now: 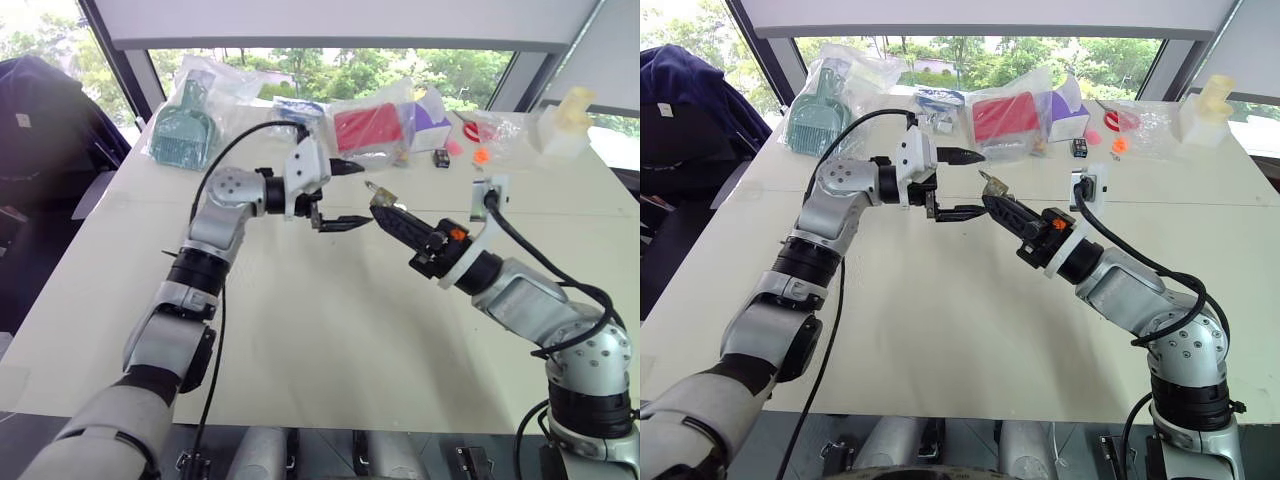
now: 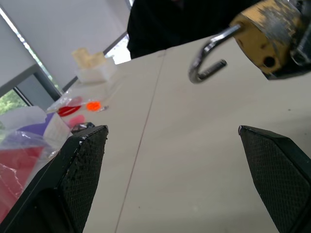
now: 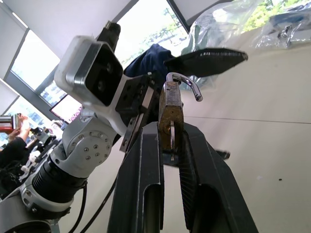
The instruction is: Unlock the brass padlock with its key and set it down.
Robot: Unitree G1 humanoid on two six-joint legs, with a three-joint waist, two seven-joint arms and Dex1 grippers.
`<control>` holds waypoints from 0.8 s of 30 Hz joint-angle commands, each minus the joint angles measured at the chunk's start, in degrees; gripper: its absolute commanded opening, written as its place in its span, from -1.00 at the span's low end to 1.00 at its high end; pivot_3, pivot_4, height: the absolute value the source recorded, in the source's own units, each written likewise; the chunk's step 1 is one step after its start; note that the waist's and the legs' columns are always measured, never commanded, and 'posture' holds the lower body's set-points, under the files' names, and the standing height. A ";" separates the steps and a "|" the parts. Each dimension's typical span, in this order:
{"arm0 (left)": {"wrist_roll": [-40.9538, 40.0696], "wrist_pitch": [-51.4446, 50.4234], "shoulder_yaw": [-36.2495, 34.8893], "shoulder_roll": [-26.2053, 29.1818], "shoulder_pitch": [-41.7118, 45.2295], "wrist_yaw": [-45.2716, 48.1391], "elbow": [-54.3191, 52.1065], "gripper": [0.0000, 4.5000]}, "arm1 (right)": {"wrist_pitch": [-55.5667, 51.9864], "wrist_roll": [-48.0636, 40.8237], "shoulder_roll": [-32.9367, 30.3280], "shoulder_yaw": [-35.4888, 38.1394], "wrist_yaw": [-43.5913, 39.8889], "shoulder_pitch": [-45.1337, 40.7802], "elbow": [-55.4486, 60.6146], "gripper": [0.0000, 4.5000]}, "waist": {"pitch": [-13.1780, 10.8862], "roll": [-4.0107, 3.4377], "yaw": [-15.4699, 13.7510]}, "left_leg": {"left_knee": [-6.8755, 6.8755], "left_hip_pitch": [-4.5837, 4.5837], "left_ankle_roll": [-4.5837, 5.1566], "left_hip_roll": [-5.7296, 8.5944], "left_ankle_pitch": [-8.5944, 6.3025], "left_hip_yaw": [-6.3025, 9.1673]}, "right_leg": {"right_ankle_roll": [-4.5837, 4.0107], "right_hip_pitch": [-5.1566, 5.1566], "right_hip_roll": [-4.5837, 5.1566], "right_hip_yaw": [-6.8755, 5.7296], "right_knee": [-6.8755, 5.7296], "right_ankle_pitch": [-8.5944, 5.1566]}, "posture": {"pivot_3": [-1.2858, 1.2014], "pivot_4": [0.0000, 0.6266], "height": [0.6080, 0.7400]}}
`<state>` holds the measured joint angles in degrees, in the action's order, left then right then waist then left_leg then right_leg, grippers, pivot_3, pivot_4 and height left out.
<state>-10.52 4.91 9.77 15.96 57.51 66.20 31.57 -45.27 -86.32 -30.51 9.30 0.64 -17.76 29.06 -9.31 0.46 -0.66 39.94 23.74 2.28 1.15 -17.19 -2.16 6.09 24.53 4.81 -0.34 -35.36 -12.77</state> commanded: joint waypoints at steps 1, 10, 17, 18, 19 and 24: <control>-0.39 0.40 -1.66 -0.31 2.73 -1.07 0.49 0.98 | 0.33 -0.90 -0.63 0.34 -0.77 -0.19 2.80 -0.90 | 0.00 0.00 0.01 | 0.00 0.00 0.00 0.00 0.00 0.00 | 0.00 0.00 0.00 0.00 0.00 0.00 | 0.03 -0.52 1.00; -0.04 3.48 -1.99 -3.13 7.06 -4.08 4.76 0.98 | 0.09 -0.64 -0.01 -1.17 -0.44 0.83 3.28 -0.90 | 0.00 0.00 0.00 | 0.00 0.02 0.00 0.00 0.00 0.00 | 0.00 0.00 0.00 0.00 0.01 0.00 | 0.03 -0.52 1.00; -0.17 2.82 -1.95 -3.08 6.71 -4.25 4.23 0.98 | 0.57 -0.60 0.50 -1.65 0.15 1.65 3.34 -0.90 | 0.00 0.00 0.03 | 0.00 0.01 0.00 0.00 0.00 0.00 | 0.00 0.01 -0.01 -0.01 0.01 0.00 | 0.03 -0.52 1.00; 0.15 2.78 -1.74 -2.74 6.29 -4.13 4.37 0.98 | 0.65 -0.62 0.48 -1.57 0.16 1.68 3.34 -0.90 | 0.00 0.00 0.04 | 0.00 0.01 0.00 0.00 0.00 0.00 | 0.00 0.01 -0.01 -0.01 0.01 0.00 | 0.03 -0.52 1.00; 0.46 2.64 -1.54 -2.39 5.92 -4.03 4.51 0.98 | 0.75 -0.70 0.45 -1.46 0.19 1.68 3.36 -0.90 | 0.00 0.00 0.04 | 0.00 0.01 0.00 0.00 0.00 0.00 | 0.00 0.01 -0.01 -0.01 0.01 0.00 | 0.03 -0.52 1.00; 2.65 1.89 -0.88 1.32 2.78 -3.49 5.73 0.98 | 1.59 -3.65 -0.48 1.42 0.07 2.93 3.38 -0.90 | 0.00 0.00 0.08 | 0.00 0.01 0.00 0.00 0.00 0.00 | 0.00 0.01 -0.01 -0.01 0.01 0.00 | 0.03 -0.52 1.00</control>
<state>-8.57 7.02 9.52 15.78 60.98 62.38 37.63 -45.12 -87.62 -30.40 7.99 0.79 -15.45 30.54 -9.31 0.46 -0.58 39.94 23.74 2.29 1.15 -17.19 -2.16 6.09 24.54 4.80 -0.35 -35.36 -12.77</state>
